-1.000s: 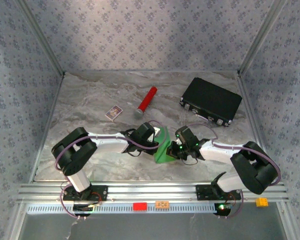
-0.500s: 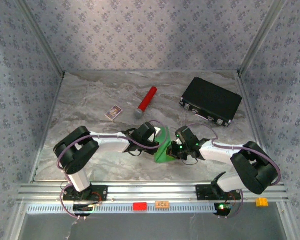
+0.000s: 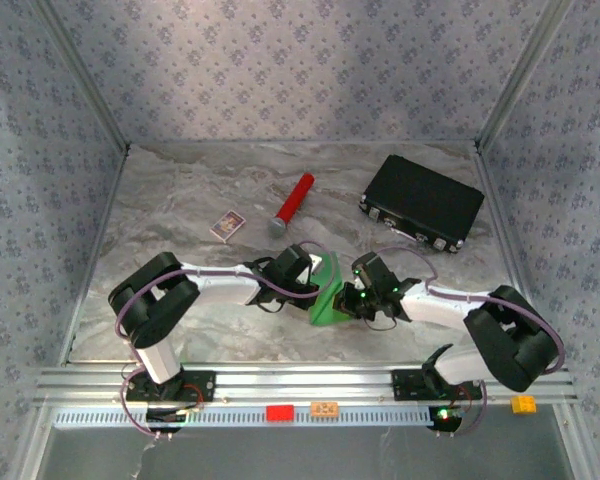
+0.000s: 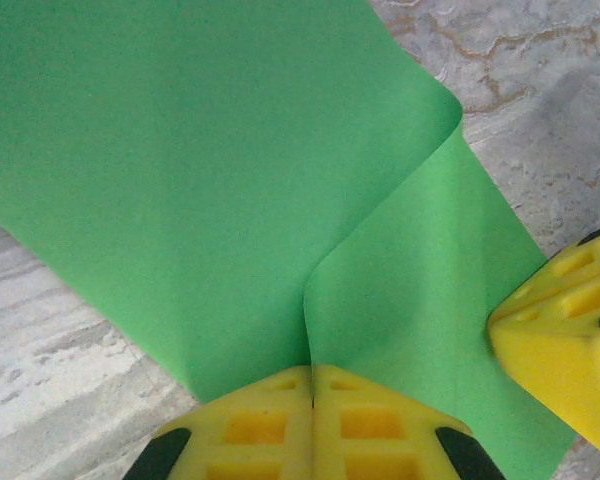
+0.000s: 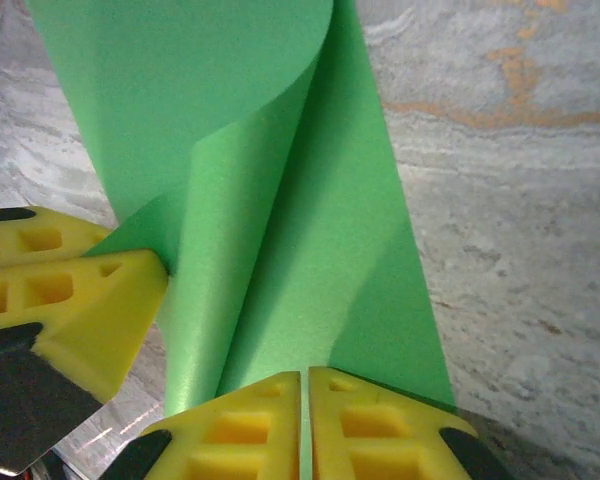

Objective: Fold a paper plane with a square sheet of paper (pick it up from the middle)

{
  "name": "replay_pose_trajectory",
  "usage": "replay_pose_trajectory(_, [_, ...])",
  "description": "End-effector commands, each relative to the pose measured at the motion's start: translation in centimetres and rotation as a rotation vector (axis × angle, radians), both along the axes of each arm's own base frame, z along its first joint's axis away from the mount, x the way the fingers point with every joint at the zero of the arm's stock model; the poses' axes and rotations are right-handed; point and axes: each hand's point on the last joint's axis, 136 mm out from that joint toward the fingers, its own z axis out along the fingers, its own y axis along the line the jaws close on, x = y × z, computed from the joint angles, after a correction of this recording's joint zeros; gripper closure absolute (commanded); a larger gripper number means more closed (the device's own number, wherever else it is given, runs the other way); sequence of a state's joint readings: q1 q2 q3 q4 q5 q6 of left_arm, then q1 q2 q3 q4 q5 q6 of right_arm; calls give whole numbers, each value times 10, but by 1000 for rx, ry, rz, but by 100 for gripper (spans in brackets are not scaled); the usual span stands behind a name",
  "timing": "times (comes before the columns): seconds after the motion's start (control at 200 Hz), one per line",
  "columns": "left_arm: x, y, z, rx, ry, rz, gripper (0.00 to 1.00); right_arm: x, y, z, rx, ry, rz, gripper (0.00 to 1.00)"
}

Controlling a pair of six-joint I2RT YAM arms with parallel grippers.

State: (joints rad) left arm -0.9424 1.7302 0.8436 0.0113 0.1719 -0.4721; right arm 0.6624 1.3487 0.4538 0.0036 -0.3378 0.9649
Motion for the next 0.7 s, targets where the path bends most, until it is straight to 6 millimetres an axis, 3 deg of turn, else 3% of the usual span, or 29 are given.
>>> replay_pose_trajectory(0.0, [4,-4,-2,-6,7,-7,100,5,-1,13,29,-37,-28,87])
replay_pose_trajectory(0.23, [4,-5,-2,-9,8,-7,100,22,13,45,140,-127,-39,92])
replay_pose_trajectory(0.485, [4,-4,-2,-9,8,-5,100,38,34,45,194,-107,-25,93])
replay_pose_trajectory(0.695, [3,-4,-2,-9,9,-6,100,43,39,36,173,-79,-18,93])
